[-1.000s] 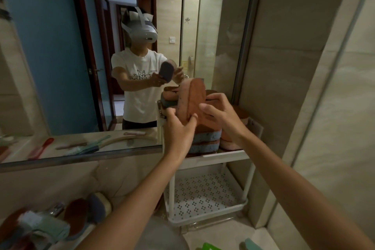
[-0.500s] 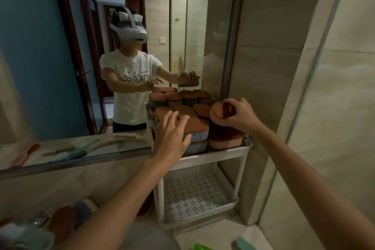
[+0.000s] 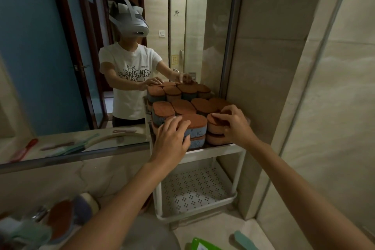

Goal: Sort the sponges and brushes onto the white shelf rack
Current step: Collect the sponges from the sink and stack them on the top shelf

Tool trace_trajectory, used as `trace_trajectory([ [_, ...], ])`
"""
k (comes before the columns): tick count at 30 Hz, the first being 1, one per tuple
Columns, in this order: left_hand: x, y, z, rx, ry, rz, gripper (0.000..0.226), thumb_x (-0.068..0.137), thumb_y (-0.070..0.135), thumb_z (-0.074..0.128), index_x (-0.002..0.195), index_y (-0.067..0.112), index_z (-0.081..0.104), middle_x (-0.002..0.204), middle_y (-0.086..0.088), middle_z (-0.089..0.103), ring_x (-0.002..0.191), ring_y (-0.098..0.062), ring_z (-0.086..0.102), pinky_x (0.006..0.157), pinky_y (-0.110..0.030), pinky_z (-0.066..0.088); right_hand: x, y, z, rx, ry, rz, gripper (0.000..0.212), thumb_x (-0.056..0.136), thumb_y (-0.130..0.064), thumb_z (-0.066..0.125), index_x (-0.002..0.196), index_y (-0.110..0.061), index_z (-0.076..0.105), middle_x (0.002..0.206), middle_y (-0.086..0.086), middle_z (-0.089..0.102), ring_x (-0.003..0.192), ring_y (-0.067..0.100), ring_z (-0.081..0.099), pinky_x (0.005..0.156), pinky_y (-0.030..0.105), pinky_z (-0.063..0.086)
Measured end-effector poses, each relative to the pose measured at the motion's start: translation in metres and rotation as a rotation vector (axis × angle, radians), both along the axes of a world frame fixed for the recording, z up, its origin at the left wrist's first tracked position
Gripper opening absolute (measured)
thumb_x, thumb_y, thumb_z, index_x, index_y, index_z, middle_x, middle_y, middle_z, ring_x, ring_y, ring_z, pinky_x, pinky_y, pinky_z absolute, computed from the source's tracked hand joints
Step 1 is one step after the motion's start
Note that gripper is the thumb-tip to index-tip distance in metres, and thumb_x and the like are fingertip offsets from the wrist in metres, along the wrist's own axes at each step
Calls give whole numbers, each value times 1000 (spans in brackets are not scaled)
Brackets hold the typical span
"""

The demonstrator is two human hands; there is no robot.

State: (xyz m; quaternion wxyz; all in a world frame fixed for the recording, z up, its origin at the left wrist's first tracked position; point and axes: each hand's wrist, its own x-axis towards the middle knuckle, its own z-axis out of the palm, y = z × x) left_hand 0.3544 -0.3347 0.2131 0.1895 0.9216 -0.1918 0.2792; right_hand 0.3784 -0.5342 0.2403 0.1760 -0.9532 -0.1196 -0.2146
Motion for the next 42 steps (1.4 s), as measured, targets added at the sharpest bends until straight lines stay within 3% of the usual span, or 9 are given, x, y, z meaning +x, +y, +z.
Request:
trace_trajectory([
  [5,0,-2,-1,10,36,7,45,89,22,56,132,9,50,141,-12,46,136,-29,37,108,-43,33,-2,5,-23,-216,-225,-80,50,65,-5,74,114,-7,65,100,16,62,89,39,58,77,43,51],
  [10,0,1,8,-30,73,-14,44,94,31,47,134,13,45,144,-4,41,139,-21,30,117,-39,18,-10,14,-30,-158,-345,-128,48,66,-9,71,113,-7,63,103,15,66,101,37,60,96,52,42],
  [17,-22,31,16,-516,-132,74,21,92,13,47,108,6,60,111,-7,62,109,-20,55,100,-34,41,-54,79,-44,96,-653,199,31,76,6,37,101,-2,53,99,23,62,93,26,47,81,31,42],
  [21,-38,74,-14,-704,-58,234,19,91,8,48,107,7,59,105,2,57,99,-8,50,75,-7,36,-72,133,-89,135,-463,426,31,74,2,37,102,-4,49,97,22,64,85,28,55,72,31,47],
  [26,-48,127,-101,-717,300,503,22,90,9,48,109,4,59,111,-14,64,104,-27,59,81,-24,39,-78,191,-171,78,114,530,31,75,-3,40,100,2,58,99,20,60,76,36,62,58,34,51],
  [31,-47,166,-186,-621,748,645,33,89,10,51,121,0,51,125,-22,56,115,-34,53,91,-36,42,-58,217,-248,-90,700,288,60,89,-13,49,144,-16,25,148,21,27,135,38,30,109,42,32],
  [36,-21,184,-226,-520,803,683,60,91,15,52,145,14,26,147,-20,25,136,-35,26,105,-41,32,-16,240,-270,-88,784,111,56,95,-21,44,146,-17,23,141,25,39,127,35,45,103,38,38],
  [38,-3,188,-234,-510,809,668,66,90,13,50,148,24,20,152,-20,13,140,-38,17,109,-43,29,-2,250,-271,-80,799,71,58,97,-27,38,149,-24,11,150,27,22,136,36,32,109,40,32],
  [42,28,199,-246,-478,830,737,50,93,14,48,141,26,39,157,-18,1,144,-40,-1,111,-47,25,17,260,-275,-94,785,-11,53,98,-40,34,147,-31,15,155,20,2,142,37,13,114,47,21],
])
